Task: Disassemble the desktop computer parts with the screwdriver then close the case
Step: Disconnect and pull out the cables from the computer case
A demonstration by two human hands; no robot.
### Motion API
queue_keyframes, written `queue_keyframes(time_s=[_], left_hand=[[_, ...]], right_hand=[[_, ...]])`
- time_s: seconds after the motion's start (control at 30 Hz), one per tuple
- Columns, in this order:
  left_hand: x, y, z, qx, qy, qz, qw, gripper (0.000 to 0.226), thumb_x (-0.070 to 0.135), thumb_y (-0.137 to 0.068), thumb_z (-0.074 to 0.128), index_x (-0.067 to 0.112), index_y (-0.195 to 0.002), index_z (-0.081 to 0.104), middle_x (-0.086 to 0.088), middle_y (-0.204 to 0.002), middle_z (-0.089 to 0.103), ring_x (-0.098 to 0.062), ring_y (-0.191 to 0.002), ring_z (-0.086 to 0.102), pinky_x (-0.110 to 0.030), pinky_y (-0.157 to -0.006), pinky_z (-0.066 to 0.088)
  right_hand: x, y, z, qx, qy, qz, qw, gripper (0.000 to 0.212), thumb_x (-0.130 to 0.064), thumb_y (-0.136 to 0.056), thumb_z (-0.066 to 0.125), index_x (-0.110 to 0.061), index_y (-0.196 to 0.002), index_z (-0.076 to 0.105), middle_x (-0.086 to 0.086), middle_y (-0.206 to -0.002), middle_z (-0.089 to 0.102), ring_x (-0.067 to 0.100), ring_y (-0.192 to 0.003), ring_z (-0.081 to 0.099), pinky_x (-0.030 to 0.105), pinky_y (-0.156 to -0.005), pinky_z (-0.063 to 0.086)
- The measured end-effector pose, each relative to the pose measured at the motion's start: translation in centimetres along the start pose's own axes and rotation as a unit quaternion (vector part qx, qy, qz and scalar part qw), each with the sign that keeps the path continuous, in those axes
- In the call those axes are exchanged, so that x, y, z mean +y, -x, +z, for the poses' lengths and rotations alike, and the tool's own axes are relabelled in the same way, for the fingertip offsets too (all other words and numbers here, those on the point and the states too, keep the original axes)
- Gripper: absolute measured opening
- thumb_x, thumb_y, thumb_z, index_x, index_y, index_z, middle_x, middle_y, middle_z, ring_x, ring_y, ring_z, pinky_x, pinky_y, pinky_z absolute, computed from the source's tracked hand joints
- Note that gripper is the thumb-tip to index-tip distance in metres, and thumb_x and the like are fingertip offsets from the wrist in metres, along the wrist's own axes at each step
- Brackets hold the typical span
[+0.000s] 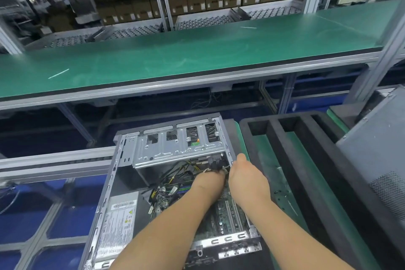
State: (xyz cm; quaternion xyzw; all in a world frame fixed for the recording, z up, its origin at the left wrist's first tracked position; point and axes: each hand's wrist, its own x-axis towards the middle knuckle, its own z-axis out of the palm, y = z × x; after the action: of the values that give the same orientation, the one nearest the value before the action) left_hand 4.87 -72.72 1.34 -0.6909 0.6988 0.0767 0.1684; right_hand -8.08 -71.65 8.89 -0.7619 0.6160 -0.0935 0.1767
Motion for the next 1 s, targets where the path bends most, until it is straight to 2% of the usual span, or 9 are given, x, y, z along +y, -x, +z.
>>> queue_keyframes(time_s=[0.2,0.37,0.47,0.53,0.6,0.67,0.77,0.9,1.0], left_hand=[[0.4,0.3,0.5,0.02,-0.003,-0.018,1.0,0.044,0.002,-0.095,0.052,0.003,-0.138,0.043,-0.017,-0.131,0.062,-0.037,-0.112,0.066,-0.048,-0.086,0.054],[0.2,0.1,-1.2,-0.081,-0.021,0.019,0.996,0.049,0.017,-0.104,0.044,0.01,-0.152,0.037,-0.013,-0.154,0.045,-0.032,-0.137,0.049,-0.047,-0.112,0.041],[0.9,2.6,-3.0,-0.096,0.048,0.017,0.994,0.044,0.018,-0.103,0.049,0.005,-0.145,0.048,-0.014,-0.147,0.05,-0.029,-0.129,0.052,-0.035,-0.108,0.038],[1.3,5.5,-5.2,-0.074,0.121,0.01,0.99,0.043,0.014,-0.101,0.053,0.003,-0.142,0.051,-0.014,-0.139,0.054,-0.029,-0.119,0.056,-0.031,-0.096,0.038],[1.2,8.1,-7.4,-0.031,0.19,-0.021,0.981,0.034,0.017,-0.103,0.05,0.008,-0.136,0.057,-0.013,-0.129,0.063,-0.029,-0.109,0.062,-0.028,-0.083,0.04],[0.5,11.2,-8.6,0.034,0.239,-0.068,0.968,0.029,0.018,-0.102,0.049,0.011,-0.125,0.066,-0.011,-0.124,0.068,-0.029,-0.108,0.063,-0.032,-0.088,0.049],[-0.8,16.2,-8.7,0.134,0.301,-0.174,0.928,0.029,0.02,-0.1,0.049,0.016,-0.119,0.071,-0.006,-0.122,0.07,-0.024,-0.105,0.061,-0.035,-0.095,0.05],[-1.1,24.9,-7.2,0.247,0.354,-0.319,0.844,0.024,0.022,-0.099,0.051,0.019,-0.11,0.072,-0.002,-0.109,0.073,-0.023,-0.1,0.064,-0.034,-0.086,0.051],[-0.1,32.4,-5.2,0.287,0.388,-0.412,0.773,0.022,0.023,-0.097,0.052,0.022,-0.104,0.073,0.003,-0.105,0.073,-0.019,-0.096,0.064,-0.029,-0.077,0.046]], right_hand=[[0.1,-0.5,0.5,0.013,0.0,-0.003,1.0,0.024,-0.009,-0.101,0.047,-0.021,-0.1,0.027,0.002,-0.094,0.063,0.03,-0.086,0.068,0.035,-0.062,0.041],[0.2,-0.7,1.2,0.03,0.014,-0.002,0.999,0.024,-0.01,-0.1,0.049,-0.02,-0.1,0.027,0.006,-0.096,0.067,0.029,-0.072,0.056,0.036,-0.06,0.04],[0.4,-0.6,1.2,0.017,0.024,0.001,1.0,0.021,-0.008,-0.098,0.048,-0.018,-0.1,0.029,0.007,-0.101,0.069,0.028,-0.073,0.052,0.035,-0.059,0.037],[0.2,-0.6,0.3,-0.003,0.021,-0.005,1.0,0.017,-0.007,-0.097,0.048,-0.016,-0.104,0.035,0.008,-0.108,0.068,0.029,-0.078,0.056,0.034,-0.059,0.035],[0.0,-0.4,-0.8,-0.015,0.026,-0.02,0.999,0.023,-0.007,-0.097,0.049,-0.012,-0.119,0.042,0.009,-0.122,0.061,0.033,-0.097,0.064,0.037,-0.065,0.038],[-0.2,-0.1,-1.8,-0.012,0.045,-0.071,0.996,0.036,-0.007,-0.097,0.051,-0.01,-0.133,0.043,0.011,-0.131,0.051,0.035,-0.117,0.059,0.043,-0.076,0.045],[-1.6,0.4,-3.1,0.022,0.113,-0.199,0.973,0.035,-0.012,-0.097,0.057,-0.009,-0.131,0.049,0.014,-0.129,0.052,0.035,-0.12,0.054,0.044,-0.089,0.048],[-6.7,4.3,-3.7,-0.055,0.12,-0.364,0.922,0.027,-0.011,-0.096,0.054,-0.005,-0.122,0.059,0.018,-0.125,0.058,0.039,-0.115,0.058,0.043,-0.086,0.052],[-10.4,10.3,-2.7,-0.112,0.089,-0.455,0.879,0.028,-0.016,-0.097,0.051,-0.01,-0.122,0.064,0.014,-0.127,0.06,0.037,-0.116,0.06,0.041,-0.088,0.049]])
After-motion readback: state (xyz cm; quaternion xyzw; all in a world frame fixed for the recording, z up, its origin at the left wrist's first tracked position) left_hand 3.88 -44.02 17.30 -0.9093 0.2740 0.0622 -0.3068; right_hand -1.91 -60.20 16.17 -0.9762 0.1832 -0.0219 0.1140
